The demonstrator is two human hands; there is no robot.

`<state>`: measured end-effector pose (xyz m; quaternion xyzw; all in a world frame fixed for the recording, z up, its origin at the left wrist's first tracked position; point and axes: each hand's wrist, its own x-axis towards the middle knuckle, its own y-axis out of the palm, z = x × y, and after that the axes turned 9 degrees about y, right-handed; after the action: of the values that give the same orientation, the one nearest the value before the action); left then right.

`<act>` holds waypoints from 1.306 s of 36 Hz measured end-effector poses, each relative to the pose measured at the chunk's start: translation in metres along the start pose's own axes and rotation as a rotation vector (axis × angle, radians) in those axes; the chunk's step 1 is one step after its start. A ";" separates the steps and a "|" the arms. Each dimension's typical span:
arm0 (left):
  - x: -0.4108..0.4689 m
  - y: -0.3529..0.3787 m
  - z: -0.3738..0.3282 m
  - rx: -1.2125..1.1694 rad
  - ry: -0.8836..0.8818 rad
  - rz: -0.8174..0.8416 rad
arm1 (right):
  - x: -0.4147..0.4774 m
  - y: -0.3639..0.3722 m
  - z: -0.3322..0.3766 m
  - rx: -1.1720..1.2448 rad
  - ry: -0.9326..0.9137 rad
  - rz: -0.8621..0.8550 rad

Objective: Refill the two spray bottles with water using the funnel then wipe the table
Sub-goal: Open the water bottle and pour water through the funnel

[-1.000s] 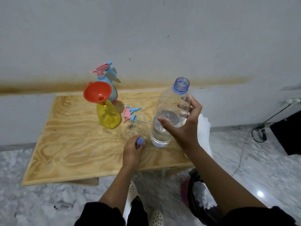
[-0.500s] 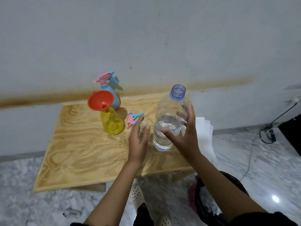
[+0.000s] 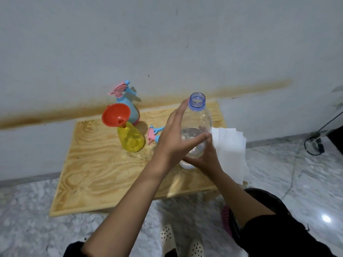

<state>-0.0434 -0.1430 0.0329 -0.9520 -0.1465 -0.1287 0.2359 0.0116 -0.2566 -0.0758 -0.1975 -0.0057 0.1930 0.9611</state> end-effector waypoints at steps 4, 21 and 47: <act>0.003 -0.009 0.007 -0.002 -0.022 -0.005 | 0.004 0.004 0.006 -0.008 -0.020 -0.050; 0.028 -0.074 0.013 -0.322 -0.113 -0.255 | 0.043 -0.010 0.080 -0.216 -0.141 0.047; 0.006 -0.042 0.061 -0.857 -0.355 -0.439 | 0.039 -0.037 0.113 -0.875 -0.008 0.081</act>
<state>-0.0418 -0.0766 -0.0002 -0.9173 -0.3146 -0.0602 -0.2366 0.0513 -0.2306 0.0400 -0.5853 -0.0828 0.2108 0.7785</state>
